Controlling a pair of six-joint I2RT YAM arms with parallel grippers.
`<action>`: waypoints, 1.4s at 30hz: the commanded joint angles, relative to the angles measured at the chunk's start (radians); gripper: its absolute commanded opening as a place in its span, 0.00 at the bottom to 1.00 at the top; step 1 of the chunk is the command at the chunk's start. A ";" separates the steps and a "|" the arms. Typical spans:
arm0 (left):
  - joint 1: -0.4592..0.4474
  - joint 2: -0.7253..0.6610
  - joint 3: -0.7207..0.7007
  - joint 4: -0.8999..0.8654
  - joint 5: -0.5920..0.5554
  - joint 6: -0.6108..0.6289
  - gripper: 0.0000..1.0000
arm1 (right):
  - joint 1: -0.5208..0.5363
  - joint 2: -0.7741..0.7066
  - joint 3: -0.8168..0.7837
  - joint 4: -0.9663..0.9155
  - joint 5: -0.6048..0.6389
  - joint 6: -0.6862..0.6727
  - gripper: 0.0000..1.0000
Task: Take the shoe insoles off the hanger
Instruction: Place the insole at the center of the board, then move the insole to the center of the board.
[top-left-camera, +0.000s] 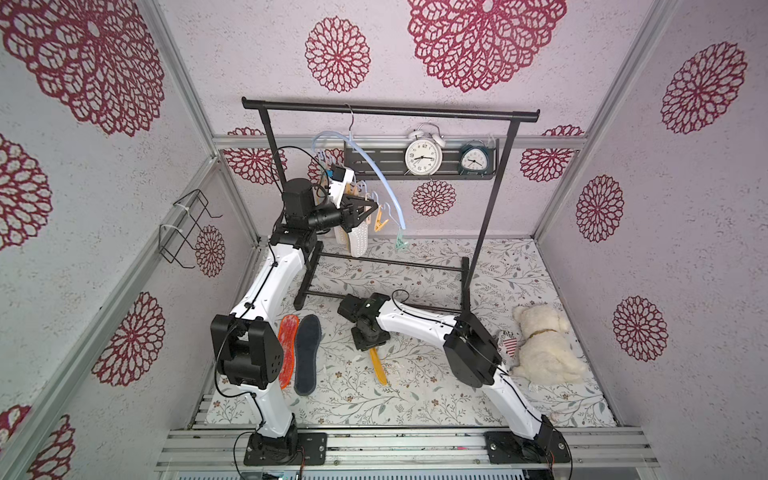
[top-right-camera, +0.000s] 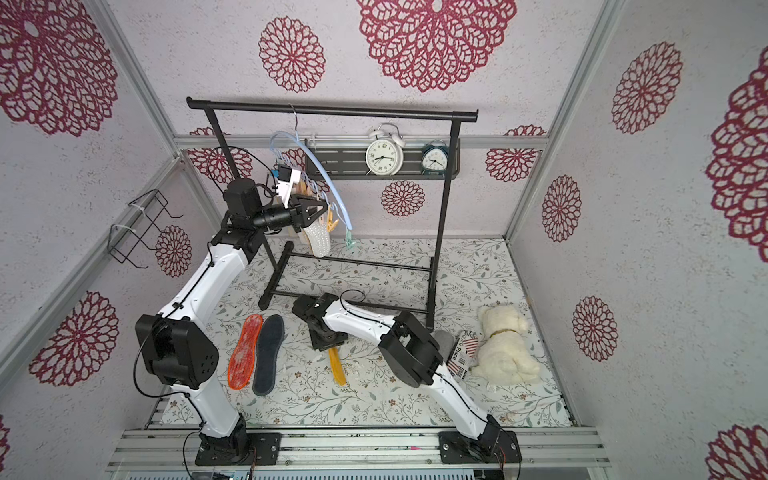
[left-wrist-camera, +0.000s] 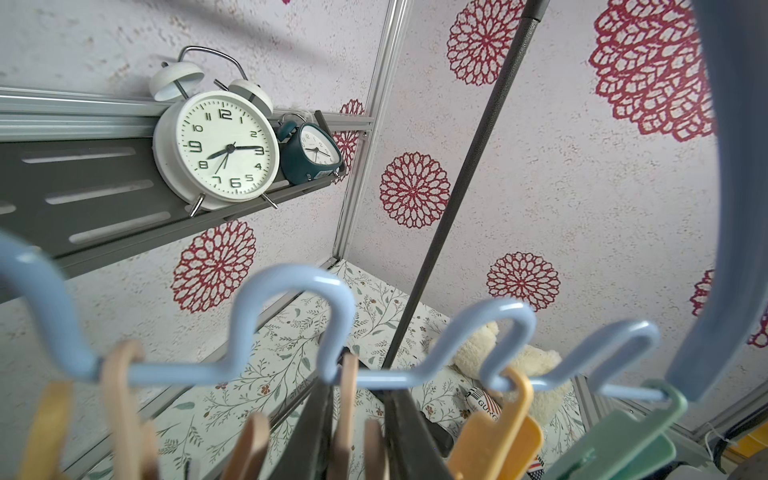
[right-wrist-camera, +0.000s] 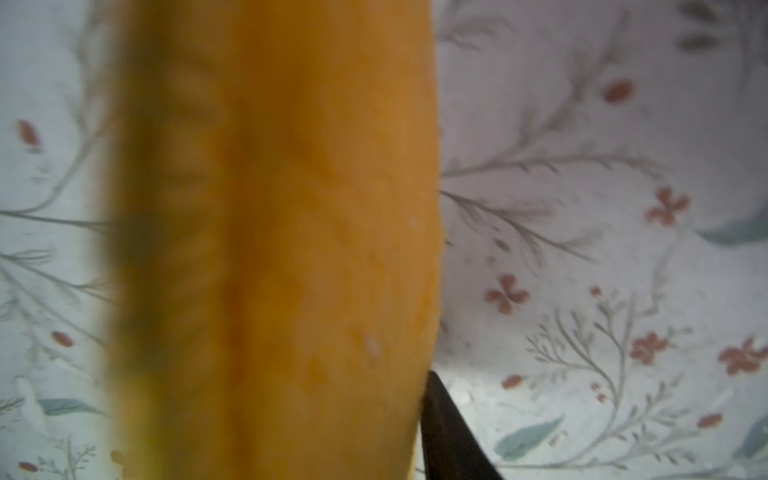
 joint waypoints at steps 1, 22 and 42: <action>0.008 -0.034 -0.024 -0.011 0.003 0.010 0.00 | 0.023 0.060 0.206 -0.162 -0.015 -0.067 0.43; 0.027 -0.040 -0.034 -0.004 0.012 0.007 0.00 | -0.111 -0.334 -0.518 0.481 -0.346 -0.038 0.39; 0.036 -0.069 -0.063 -0.020 0.003 0.023 0.00 | -0.061 -0.168 -0.493 0.672 -0.621 0.075 0.22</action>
